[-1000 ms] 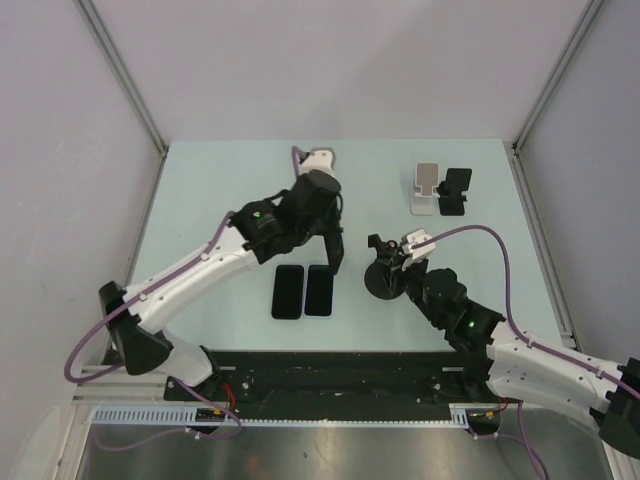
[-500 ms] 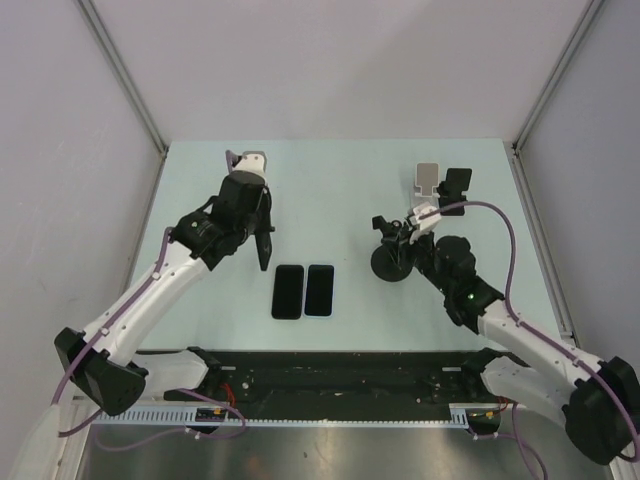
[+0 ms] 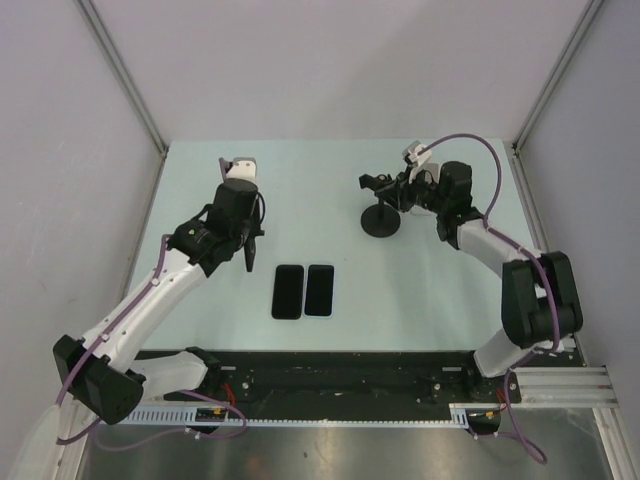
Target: Remove the phone from the phone stand
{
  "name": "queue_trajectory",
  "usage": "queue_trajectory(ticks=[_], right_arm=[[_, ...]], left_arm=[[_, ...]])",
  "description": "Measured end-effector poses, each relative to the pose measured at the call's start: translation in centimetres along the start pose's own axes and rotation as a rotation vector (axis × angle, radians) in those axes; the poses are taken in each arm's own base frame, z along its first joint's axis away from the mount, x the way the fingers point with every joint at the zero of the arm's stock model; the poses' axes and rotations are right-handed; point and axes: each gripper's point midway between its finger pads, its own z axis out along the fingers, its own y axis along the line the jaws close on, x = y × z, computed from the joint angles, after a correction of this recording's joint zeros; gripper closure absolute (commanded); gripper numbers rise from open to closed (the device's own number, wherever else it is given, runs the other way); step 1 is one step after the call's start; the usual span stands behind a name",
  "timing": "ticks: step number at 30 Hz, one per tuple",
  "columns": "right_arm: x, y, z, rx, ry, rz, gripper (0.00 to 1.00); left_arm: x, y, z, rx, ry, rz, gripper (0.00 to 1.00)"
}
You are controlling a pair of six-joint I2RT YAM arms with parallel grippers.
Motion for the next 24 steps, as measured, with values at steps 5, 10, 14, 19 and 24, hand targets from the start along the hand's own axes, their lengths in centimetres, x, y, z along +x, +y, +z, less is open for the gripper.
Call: queue_trajectory(ticks=[5,10,14,19,24], right_arm=[[-0.1,-2.7,1.9,-0.147,-0.034,0.002,1.0],[-0.3,-4.7,2.5,-0.234,-0.048,-0.011,1.0],[-0.3,-5.9,2.7,-0.299,-0.059,-0.016,0.88],[-0.2,-6.4,2.7,-0.364,-0.061,-0.014,0.62],[-0.2,-6.3,2.8,-0.37,-0.049,-0.032,0.34]], left_arm=[[-0.1,1.3,0.5,-0.056,-0.015,-0.01,1.0],[-0.1,2.2,1.0,-0.106,-0.018,-0.01,1.0],[0.2,2.4,1.7,-0.125,-0.002,-0.002,1.0],[0.7,2.4,2.2,-0.132,0.016,0.005,1.0],[0.8,2.5,2.3,-0.134,0.019,0.006,1.0]])
